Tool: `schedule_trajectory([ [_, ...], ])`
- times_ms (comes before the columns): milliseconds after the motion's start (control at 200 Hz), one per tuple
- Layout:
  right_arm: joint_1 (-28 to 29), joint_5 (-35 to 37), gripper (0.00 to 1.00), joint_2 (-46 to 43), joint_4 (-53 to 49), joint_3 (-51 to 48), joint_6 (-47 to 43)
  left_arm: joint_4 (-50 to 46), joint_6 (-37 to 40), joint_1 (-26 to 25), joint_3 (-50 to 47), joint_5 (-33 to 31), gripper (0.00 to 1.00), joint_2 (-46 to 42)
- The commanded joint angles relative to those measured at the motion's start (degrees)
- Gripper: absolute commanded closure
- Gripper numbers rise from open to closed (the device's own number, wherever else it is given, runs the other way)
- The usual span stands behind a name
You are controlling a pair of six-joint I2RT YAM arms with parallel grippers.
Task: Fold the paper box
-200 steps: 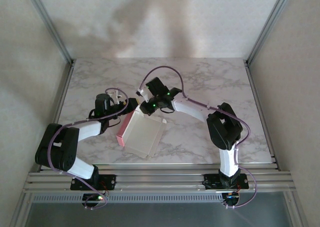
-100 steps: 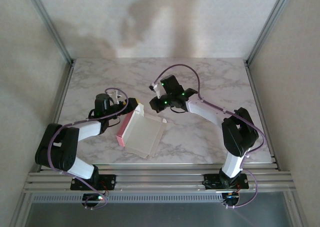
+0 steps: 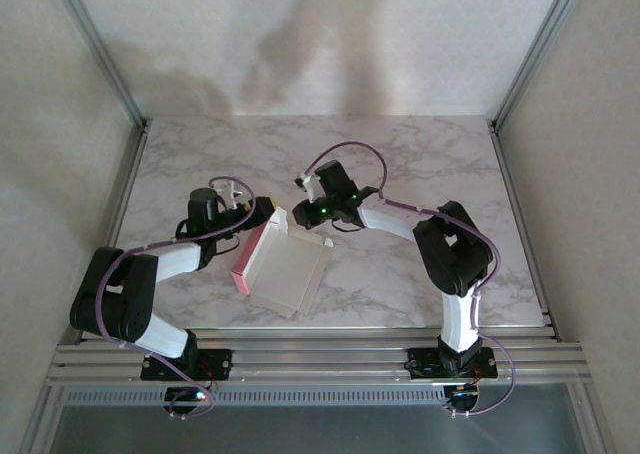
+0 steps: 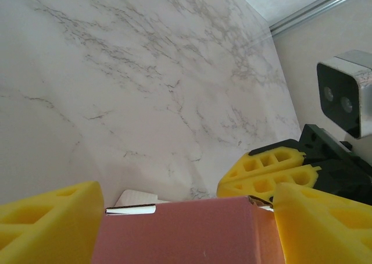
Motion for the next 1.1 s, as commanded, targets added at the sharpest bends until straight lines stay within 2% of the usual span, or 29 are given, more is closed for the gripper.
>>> schedule_trajectory([
  [0, 0.80, -3.27, 0.89, 0.56, 3.68, -0.85, 1.21, -0.26, 0.51, 0.65, -1.14, 1.21, 0.25, 0.94],
  [741, 3.70, -6.04, 0.79, 2.57, 6.01, 0.24, 1.80, 2.78, -2.40, 1.38, 0.56, 4.33, 0.25, 2.92],
  [1096, 3.69, -4.87, 0.74, 4.86, 5.55, 3.69, -1.20, 3.43, -3.14, 1.63, 3.10, 10.71, 0.26, 5.90],
])
